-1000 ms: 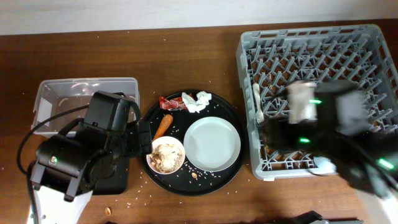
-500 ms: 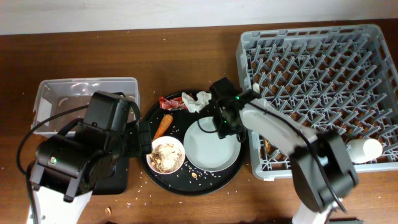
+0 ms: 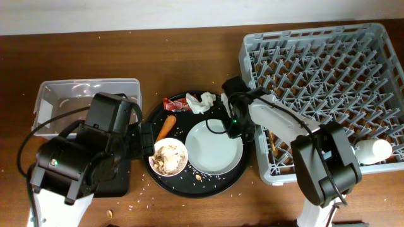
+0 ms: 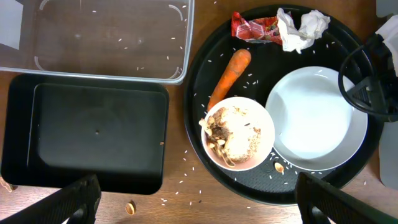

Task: Sort waste into correct bins and load items into the dishwasher rack
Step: 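Grasp the white plate edge with the right gripper and lift, then insert the white plate upright into the dish rack slots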

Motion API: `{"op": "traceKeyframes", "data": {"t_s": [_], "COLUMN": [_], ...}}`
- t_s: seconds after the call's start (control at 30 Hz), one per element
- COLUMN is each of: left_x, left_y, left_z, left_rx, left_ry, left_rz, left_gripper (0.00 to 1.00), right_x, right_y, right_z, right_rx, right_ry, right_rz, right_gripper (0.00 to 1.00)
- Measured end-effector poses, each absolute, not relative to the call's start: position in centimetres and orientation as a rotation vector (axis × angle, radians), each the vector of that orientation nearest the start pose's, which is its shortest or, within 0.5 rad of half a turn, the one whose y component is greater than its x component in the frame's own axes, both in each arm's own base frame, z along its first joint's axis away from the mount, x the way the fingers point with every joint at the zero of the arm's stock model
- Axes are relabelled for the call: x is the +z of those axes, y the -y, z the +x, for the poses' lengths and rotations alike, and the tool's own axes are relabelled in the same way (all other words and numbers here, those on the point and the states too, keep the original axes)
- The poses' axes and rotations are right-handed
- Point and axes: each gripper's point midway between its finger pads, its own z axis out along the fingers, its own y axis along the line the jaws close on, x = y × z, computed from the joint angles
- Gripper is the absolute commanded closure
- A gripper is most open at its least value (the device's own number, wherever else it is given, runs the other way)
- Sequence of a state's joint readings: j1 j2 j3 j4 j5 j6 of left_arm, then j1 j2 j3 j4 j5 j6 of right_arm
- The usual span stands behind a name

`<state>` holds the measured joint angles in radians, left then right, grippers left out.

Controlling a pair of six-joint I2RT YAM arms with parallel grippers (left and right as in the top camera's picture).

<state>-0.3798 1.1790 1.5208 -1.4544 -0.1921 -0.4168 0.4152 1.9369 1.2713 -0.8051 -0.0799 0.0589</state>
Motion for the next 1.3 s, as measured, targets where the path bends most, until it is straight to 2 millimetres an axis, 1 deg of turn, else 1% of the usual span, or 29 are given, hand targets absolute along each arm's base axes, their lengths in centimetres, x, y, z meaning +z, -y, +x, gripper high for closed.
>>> {"op": "traceKeyframes", "data": {"t_s": [0.2, 0.27, 0.33, 0.43, 0.5, 0.57, 0.63, 0.7, 0.77, 0.87, 0.9, 0.93, 0.97, 1.0, 1.03, 1.07, 1.13, 1.2, 1.3], "left_x": [27.8, 27.8, 27.8, 27.8, 27.8, 27.8, 27.8, 27.8, 27.8, 27.8, 27.8, 27.8, 27.8, 27.8, 27.8, 27.8, 27.8, 27.8, 27.8], "left_y": [5.7, 5.7, 5.7, 5.7, 5.7, 5.8, 5.8, 5.7, 5.8, 5.7, 5.7, 5.7, 5.8, 5.7, 5.7, 5.8, 5.7, 5.7, 5.7], "left_z": [23.3, 23.3, 23.2, 23.2, 23.3, 23.3, 23.3, 23.3, 23.3, 23.3, 23.3, 23.3, 23.3, 23.3, 23.3, 23.3, 23.3, 23.3, 23.3], "left_rx": [-0.004, -0.004, -0.004, -0.004, -0.004, -0.004, -0.005, -0.004, -0.005, -0.004, -0.004, -0.004, -0.004, -0.004, -0.004, -0.004, -0.004, -0.004, -0.004], "left_ry": [-2.645, -2.645, -2.645, -2.646, -2.645, -2.645, -2.645, -2.645, -2.645, -2.645, -2.645, -2.645, -2.645, -2.645, -2.645, -2.645, -2.645, -2.645, -2.645], "left_rz": [-0.108, -0.108, -0.108, -0.108, -0.108, -0.108, -0.108, -0.108, -0.108, -0.108, -0.109, -0.108, -0.108, -0.108, -0.108, -0.108, -0.108, -0.108, -0.108], "left_gripper": [0.01, 0.01, 0.01, 0.01, 0.01, 0.01, 0.01, 0.01, 0.01, 0.01, 0.01, 0.01, 0.01, 0.01, 0.01, 0.01, 0.01, 0.01, 0.01], "right_x": [1.1, 1.7, 2.7, 5.4, 7.7, 10.7, 13.4, 16.4, 18.9, 22.2, 25.1, 25.7, 26.4, 27.1, 27.6, 28.0, 28.7, 29.2, 29.7], "right_y": [-16.2, -15.9, -15.6, -15.3, -15.1, -14.6, -14.3, -14.2, -13.3, -10.5, -7.4, -6.3, -4.5, -1.4, 0.8, 2.8, 6.0, 8.3, 10.2], "right_z": [32.9, 33.0, 33.6, 35.3, 36.4, 37.7, 38.4, 39.0, 39.2, 39.7, 40.5, 40.6, 40.7, 40.9, 41.1, 41.3, 41.4, 41.4, 41.4], "right_rx": [0.178, 0.173, 0.158, 0.098, 0.054, -0.003, -0.032, -0.042, -0.103, -0.299, -0.464, -0.516, -0.582, -0.683, -0.741, -0.780, -0.854, -0.901, -0.932], "right_ry": [-3.019, -3.034, -3.031, -3.001, -2.974, -2.940, -2.914, -2.876, -2.848, -2.765, -2.661, -2.639, -2.614, -2.583, -2.561, -2.535, -2.487, -2.452, -2.417], "right_rz": [-0.554, -0.544, -0.530, -0.515, -0.504, -0.468, -0.430, -0.396, -0.338, -0.248, -0.146, -0.109, -0.055, 0.040, 0.113, 0.181, 0.290, 0.366, 0.433], "right_gripper": [0.96, 0.96, 0.96, 0.96, 0.96, 0.96, 0.96, 0.96, 0.96, 0.96, 0.96, 0.96, 0.96, 0.96, 0.96, 0.96, 0.96, 0.96, 0.96]}}
